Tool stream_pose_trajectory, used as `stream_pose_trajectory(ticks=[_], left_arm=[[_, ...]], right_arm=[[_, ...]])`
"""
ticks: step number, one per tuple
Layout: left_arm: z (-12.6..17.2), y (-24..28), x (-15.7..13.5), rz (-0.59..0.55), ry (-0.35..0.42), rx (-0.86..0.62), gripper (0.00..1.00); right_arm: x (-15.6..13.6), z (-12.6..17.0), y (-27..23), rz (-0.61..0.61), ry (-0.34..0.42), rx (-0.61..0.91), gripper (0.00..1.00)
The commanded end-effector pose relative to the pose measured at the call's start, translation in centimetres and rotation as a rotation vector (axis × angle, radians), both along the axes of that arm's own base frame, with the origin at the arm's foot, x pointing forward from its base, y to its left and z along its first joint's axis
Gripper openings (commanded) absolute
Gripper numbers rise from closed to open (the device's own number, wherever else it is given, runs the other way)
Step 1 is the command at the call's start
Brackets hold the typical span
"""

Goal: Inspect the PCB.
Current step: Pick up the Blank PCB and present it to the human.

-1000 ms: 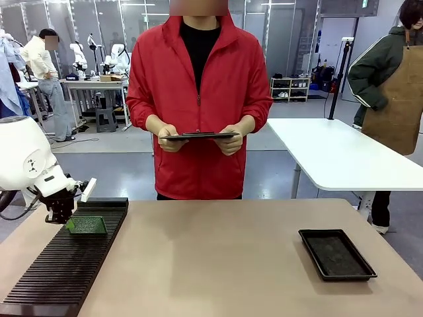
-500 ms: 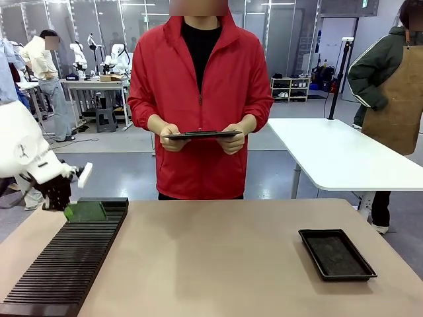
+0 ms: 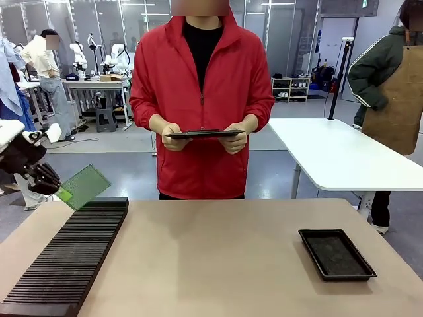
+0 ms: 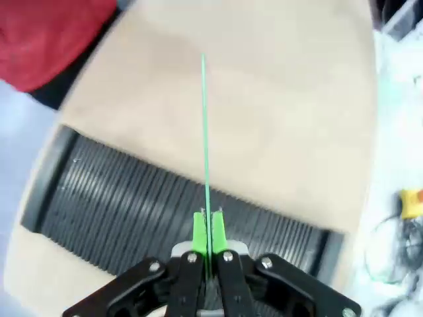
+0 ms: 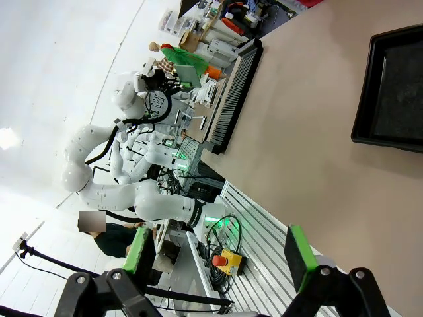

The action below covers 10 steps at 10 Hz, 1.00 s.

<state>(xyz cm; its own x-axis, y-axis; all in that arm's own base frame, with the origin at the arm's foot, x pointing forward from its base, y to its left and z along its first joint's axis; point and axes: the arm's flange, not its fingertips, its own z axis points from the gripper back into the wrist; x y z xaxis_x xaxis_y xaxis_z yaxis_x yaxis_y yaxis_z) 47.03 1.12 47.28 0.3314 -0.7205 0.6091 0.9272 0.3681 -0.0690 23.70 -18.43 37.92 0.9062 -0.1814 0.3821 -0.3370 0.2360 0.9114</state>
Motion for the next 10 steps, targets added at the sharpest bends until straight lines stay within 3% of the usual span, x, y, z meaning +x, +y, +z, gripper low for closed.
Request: stream_pose_trajectory(ticks=[1, 3, 4, 5, 9, 10], left_arm=[[-3.2, -0.3, 0.6, 0.107, 0.083, -0.251, 0.0], [-4.9, -0.9, 0.4, 0.171, 0.146, -0.311, 0.0], [-4.4, -1.2, -0.6, 0.191, 0.065, -0.213, 0.0], [-5.1, -0.6, 0.1, 0.138, 0.14, -0.28, 0.0], [-5.4, -0.7, 0.1, 0.155, 0.134, -0.273, 0.03], [-5.6, -0.1, 1.6, 0.216, 0.189, -0.394, 0.03]], right_arm=[[0.0, 0.2, 0.0, 0.001, -0.009, 0.009, 1.0], [0.0, 0.2, 0.0, 0.001, -0.009, 0.009, 1.0], [0.0, 0.2, 0.0, 0.001, -0.009, 0.009, 1.0], [0.0, 0.2, 0.0, 0.001, -0.009, 0.009, 1.0], [0.0, 0.2, 0.0, 0.001, -0.009, 0.009, 1.0], [0.0, 0.2, 0.0, 0.001, -0.009, 0.009, 1.0]])
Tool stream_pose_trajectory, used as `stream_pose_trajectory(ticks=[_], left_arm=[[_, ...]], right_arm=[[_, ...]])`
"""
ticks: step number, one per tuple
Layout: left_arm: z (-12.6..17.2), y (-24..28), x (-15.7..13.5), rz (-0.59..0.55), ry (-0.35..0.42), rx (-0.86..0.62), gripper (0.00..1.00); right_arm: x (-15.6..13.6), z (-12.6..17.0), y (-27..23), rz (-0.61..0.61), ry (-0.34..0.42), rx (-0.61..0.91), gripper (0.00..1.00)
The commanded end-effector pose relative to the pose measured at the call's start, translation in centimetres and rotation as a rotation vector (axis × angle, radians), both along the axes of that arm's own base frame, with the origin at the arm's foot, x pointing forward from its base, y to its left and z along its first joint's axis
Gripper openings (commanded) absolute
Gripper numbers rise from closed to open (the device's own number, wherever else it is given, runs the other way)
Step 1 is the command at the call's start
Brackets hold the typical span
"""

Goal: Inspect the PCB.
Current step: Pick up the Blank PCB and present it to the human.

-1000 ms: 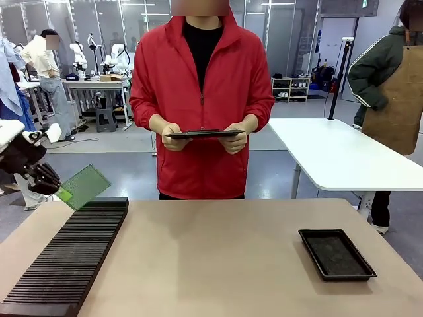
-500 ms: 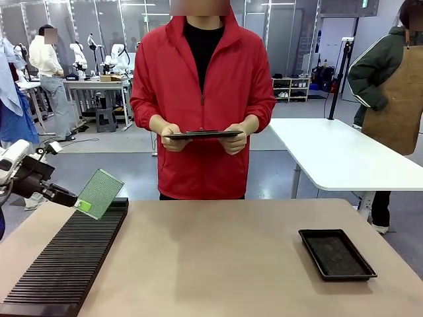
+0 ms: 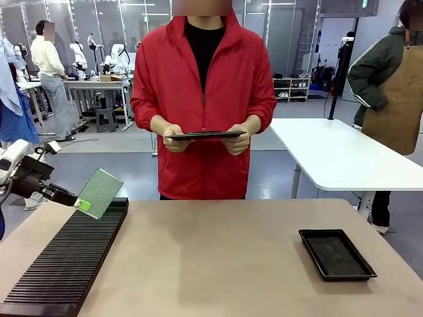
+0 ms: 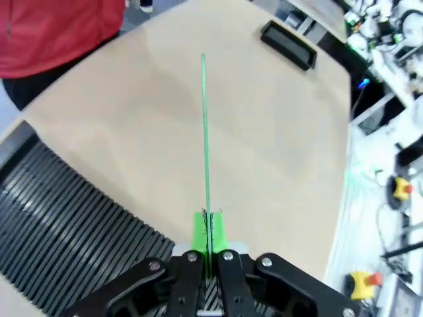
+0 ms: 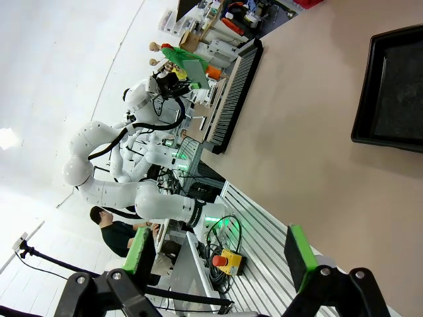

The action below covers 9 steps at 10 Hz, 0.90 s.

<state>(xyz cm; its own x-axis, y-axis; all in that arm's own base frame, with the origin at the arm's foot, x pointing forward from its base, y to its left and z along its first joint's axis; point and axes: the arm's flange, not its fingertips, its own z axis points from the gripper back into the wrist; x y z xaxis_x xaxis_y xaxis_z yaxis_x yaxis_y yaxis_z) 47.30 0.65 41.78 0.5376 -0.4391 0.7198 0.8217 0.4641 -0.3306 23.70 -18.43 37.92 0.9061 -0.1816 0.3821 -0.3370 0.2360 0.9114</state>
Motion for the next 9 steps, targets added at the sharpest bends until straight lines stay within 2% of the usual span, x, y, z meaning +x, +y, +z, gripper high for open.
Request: stream_pose_trajectory(ticks=[1, 4, 6, 7, 8, 9], left_arm=[[-0.6, 0.2, 2.7, 0.051, 0.134, -0.203, 0.03], [-2.2, -2.0, 7.4, 0.052, 0.426, -0.481, 0.03], [-3.6, -3.7, 10.6, 0.047, 0.575, -0.648, 0.03], [-4.3, -4.7, 12.2, 0.069, 0.623, -0.699, 0.03], [-4.6, -5.4, 13.3, 0.03, 0.696, -0.759, 0.03], [-5.0, -5.8, 14.2, 0.042, 0.738, -0.785, 0.03]], right_arm=[[0.0, 0.2, 0.0, 0.002, -0.009, 0.009, 1.0], [0.0, 0.2, 0.0, 0.002, -0.009, 0.009, 1.0], [0.0, 0.2, 0.0, 0.002, -0.009, 0.009, 1.0], [0.0, 0.2, 0.0, 0.002, -0.009, 0.009, 1.0], [0.0, 0.2, 0.0, 0.002, -0.009, 0.009, 1.0], [0.0, 0.2, 0.0, 0.002, -0.009, 0.009, 1.0]])
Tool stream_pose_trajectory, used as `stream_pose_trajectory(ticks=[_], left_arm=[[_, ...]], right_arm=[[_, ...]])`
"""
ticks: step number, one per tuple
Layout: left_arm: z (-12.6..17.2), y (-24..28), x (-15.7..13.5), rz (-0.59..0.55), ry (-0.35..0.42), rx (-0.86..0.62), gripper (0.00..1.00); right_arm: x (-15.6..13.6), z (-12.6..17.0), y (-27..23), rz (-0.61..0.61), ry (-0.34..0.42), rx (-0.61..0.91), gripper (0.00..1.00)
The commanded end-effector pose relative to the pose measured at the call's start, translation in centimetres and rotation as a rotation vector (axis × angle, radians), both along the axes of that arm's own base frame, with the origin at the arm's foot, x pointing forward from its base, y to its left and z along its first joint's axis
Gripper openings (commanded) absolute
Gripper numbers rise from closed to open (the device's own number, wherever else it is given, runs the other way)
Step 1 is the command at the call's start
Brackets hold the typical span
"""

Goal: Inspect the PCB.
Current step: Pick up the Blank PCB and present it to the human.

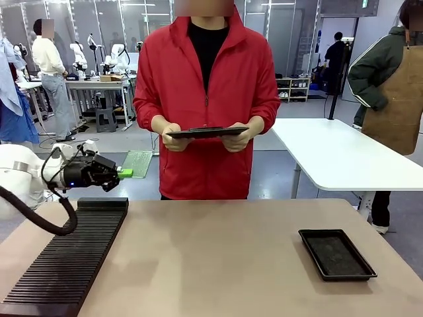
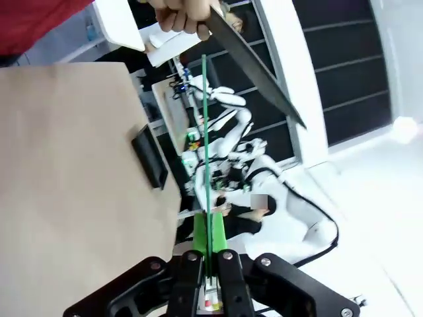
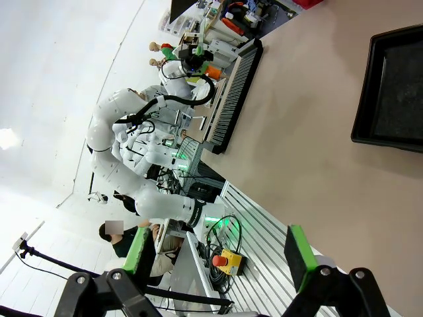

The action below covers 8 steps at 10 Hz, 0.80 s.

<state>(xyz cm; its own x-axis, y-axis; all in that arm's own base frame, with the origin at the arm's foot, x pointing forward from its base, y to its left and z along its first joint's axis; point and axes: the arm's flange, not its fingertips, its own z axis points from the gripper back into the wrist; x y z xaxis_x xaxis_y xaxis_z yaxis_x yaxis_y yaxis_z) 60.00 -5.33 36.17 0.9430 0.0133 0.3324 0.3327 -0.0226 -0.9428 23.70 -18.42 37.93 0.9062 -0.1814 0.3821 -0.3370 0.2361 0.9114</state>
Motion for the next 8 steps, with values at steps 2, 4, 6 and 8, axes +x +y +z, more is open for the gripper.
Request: stream_pose_trajectory(ticks=[2, 4, 6, 8], left_arm=[[-0.4, -0.4, 2.2, -0.014, 0.151, -0.018, 0.03], [-0.4, -0.5, 1.7, -0.033, 0.166, 0.02, 0.03], [-0.4, -0.4, 1.5, -0.047, 0.172, -0.027, 0.03], [-1.2, -0.4, 1.5, -0.018, 0.156, 0.0, 0.03]], right_arm=[[0.0, 0.1, 0.0, 0.001, -0.009, 0.009, 1.0], [0.0, 0.1, 0.0, 0.001, -0.009, 0.009, 1.0], [0.0, 0.1, 0.0, 0.001, -0.009, 0.009, 1.0], [0.0, 0.1, 0.0, 0.001, -0.009, 0.009, 1.0]])
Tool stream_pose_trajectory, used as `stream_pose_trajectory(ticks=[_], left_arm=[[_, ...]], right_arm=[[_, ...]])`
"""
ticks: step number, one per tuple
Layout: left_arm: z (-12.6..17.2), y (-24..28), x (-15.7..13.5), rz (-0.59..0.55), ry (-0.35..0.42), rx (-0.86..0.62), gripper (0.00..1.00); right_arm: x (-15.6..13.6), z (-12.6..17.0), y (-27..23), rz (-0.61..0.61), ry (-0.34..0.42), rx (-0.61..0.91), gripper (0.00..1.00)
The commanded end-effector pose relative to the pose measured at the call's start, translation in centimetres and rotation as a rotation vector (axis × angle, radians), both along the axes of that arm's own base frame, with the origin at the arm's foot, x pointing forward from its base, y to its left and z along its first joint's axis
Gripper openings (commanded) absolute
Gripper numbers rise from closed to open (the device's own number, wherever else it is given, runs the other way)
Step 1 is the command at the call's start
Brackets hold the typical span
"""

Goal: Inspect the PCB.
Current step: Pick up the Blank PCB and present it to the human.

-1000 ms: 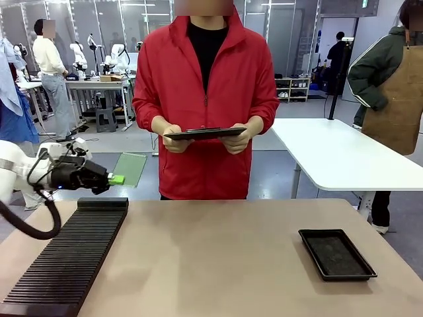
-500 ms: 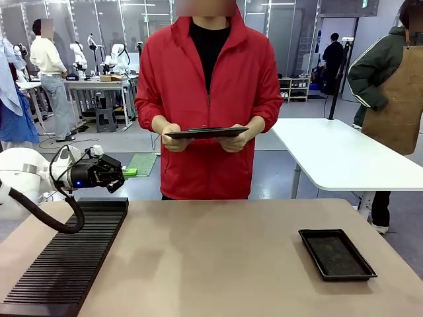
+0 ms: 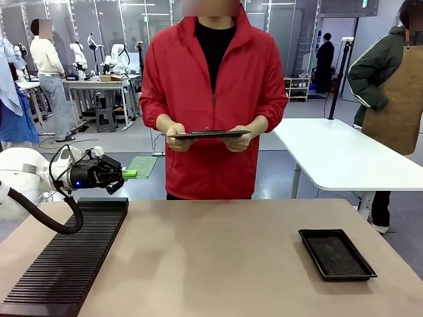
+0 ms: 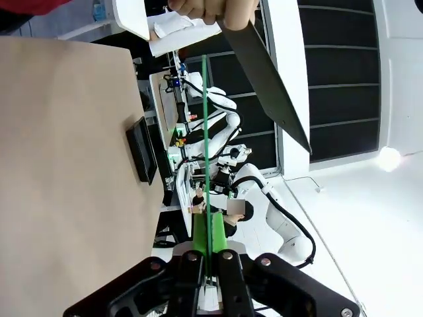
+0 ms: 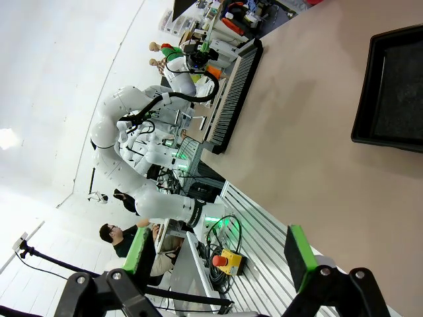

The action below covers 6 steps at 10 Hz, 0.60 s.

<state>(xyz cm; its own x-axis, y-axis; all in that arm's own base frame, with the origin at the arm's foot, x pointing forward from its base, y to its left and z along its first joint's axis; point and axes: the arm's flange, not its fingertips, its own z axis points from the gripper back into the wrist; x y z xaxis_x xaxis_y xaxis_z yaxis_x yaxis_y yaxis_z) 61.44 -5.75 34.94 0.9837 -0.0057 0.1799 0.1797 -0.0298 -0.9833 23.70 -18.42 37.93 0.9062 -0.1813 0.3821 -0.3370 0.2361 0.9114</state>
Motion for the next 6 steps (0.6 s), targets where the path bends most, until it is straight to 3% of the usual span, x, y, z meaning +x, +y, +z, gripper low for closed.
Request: stream_pose_trajectory(ticks=[1, 6], left_arm=[[0.02, -0.02, 0.04, 0.002, -0.002, 0.002, 0.03], [0.02, -0.02, 0.04, 0.002, -0.002, 0.002, 0.03]], right_arm=[[-0.04, 0.15, -0.03, 0.001, -0.009, 0.009, 1.0], [-0.04, 0.15, -0.03, 0.001, -0.009, 0.009, 1.0]])
